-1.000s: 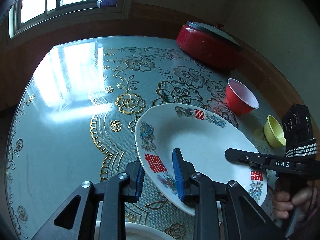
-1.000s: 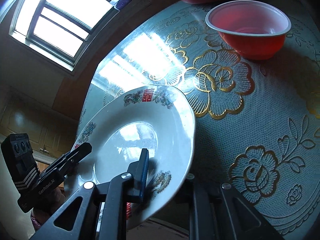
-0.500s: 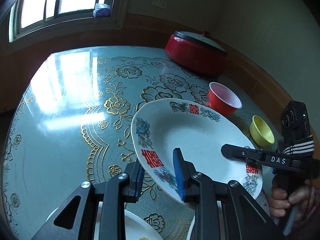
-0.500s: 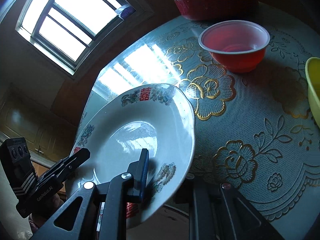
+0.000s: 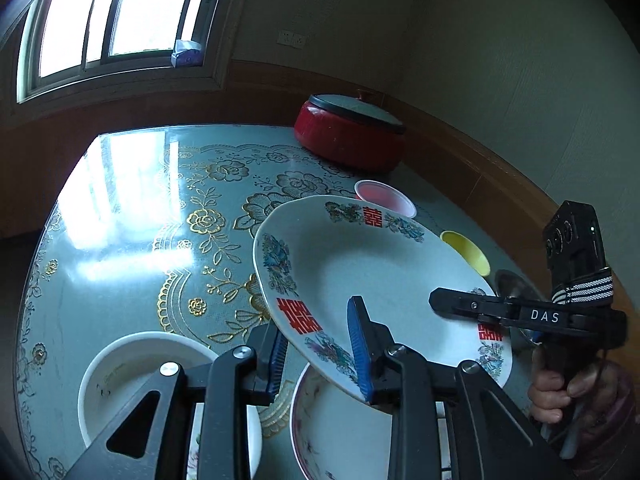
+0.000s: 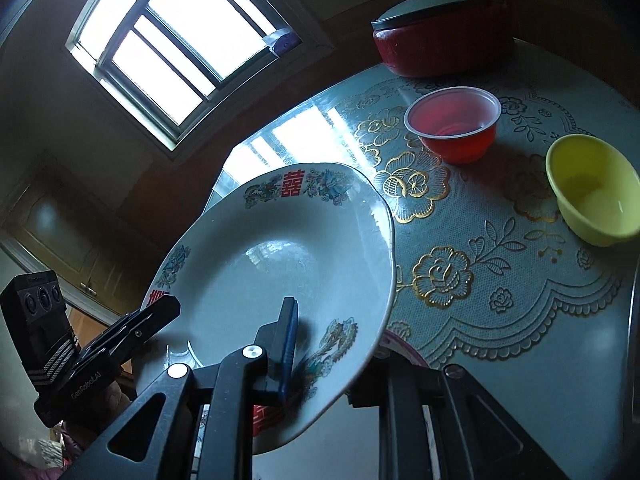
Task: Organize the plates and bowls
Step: 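Lift the red-character plate with the left tool and stack it onto the purple-rimmed plate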
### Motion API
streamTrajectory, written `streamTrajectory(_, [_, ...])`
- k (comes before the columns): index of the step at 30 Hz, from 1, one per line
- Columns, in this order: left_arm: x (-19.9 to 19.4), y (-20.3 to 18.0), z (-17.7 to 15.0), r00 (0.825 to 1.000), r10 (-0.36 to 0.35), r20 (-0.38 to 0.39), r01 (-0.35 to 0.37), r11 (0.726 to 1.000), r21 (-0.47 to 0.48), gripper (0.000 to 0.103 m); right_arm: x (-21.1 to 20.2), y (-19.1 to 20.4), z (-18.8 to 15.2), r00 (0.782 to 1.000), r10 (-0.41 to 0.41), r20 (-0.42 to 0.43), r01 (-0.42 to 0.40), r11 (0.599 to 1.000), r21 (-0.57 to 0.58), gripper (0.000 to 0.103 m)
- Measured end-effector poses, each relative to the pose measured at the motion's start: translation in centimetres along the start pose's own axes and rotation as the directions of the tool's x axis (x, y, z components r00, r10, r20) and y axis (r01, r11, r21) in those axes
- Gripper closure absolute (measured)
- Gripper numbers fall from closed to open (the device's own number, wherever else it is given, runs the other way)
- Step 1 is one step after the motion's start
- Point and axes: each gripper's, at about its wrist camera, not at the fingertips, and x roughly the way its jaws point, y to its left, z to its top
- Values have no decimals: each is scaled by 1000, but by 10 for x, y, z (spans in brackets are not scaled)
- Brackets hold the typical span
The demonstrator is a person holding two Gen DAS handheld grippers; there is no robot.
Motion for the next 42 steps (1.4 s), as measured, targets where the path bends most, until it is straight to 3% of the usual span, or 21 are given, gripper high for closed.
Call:
streamTrajectory(8, [-26,-24,-40,999,-39,-27,38,999,-14,73,-34,-4,-43,1000,-4,-24,4,1000,-15,84])
streamTrajectory(22, [-34,-41,-94,993,-44,-113,38,998,-58,71,-34,-24,-98,995,-10,-101,15,999,49,84])
streamTrajectory(36, [-14,-33,-108,987,-19,-162,0,994,-111,71,-8,-30,-98,987,-58,-152,62,998,21,83])
streamTrajectory(42, [-7,-33,-107,983,11,-182,-30,994,-102,70,-5,-23,-92,983,-108,-148,101,994,-50,80])
